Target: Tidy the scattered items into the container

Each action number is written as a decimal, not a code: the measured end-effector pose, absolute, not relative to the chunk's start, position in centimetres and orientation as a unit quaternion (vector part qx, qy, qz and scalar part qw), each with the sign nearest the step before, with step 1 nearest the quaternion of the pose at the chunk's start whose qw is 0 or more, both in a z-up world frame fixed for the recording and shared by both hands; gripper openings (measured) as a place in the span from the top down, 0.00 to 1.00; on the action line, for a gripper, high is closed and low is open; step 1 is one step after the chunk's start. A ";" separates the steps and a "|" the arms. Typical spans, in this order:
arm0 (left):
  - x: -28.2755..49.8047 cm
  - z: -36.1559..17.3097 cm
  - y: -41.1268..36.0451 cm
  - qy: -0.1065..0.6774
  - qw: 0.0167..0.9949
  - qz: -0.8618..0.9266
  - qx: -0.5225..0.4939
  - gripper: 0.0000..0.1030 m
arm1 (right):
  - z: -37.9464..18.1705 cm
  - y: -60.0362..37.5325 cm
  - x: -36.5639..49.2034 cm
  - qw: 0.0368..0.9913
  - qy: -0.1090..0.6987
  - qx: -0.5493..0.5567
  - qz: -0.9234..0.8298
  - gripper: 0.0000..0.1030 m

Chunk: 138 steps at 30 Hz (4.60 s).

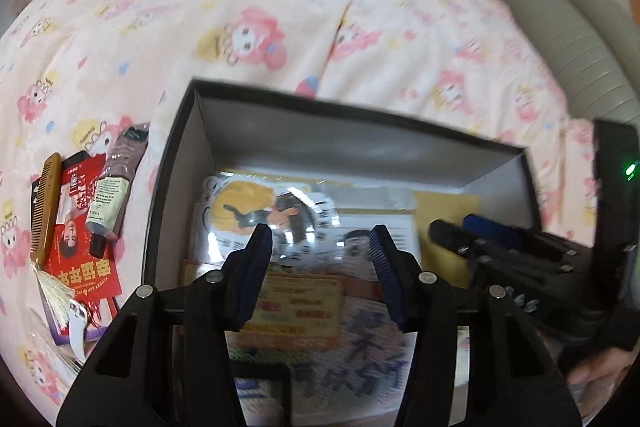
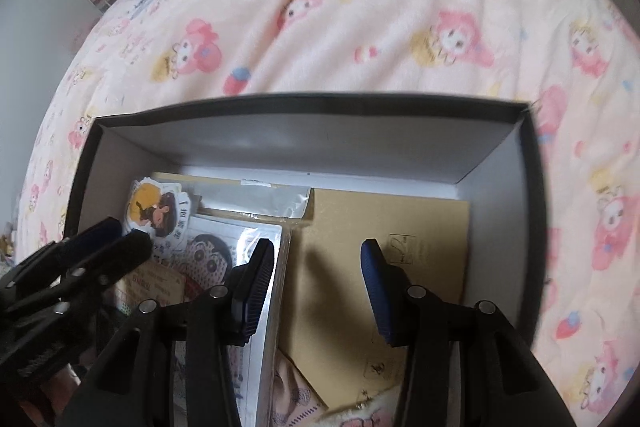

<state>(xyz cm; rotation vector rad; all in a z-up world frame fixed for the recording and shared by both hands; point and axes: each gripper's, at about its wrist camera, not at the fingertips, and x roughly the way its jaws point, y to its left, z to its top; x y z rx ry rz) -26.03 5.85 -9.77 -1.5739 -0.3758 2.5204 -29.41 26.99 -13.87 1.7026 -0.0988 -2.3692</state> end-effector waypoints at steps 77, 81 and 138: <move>-9.1 -21.0 -28.5 -0.316 -0.032 0.778 -0.542 0.49 | -19.4 -2.9 -13.3 0.263 0.058 0.614 -0.741 0.46; -9.6 -20.6 -27.4 -0.320 -0.007 0.774 -0.546 0.49 | -19.4 -2.6 -13.4 0.264 0.044 0.610 -0.746 0.47; -9.1 -11.5 -1.6 -0.225 0.149 0.836 -0.478 0.55 | -12.5 24.9 -6.3 0.189 -0.066 0.504 -0.840 0.57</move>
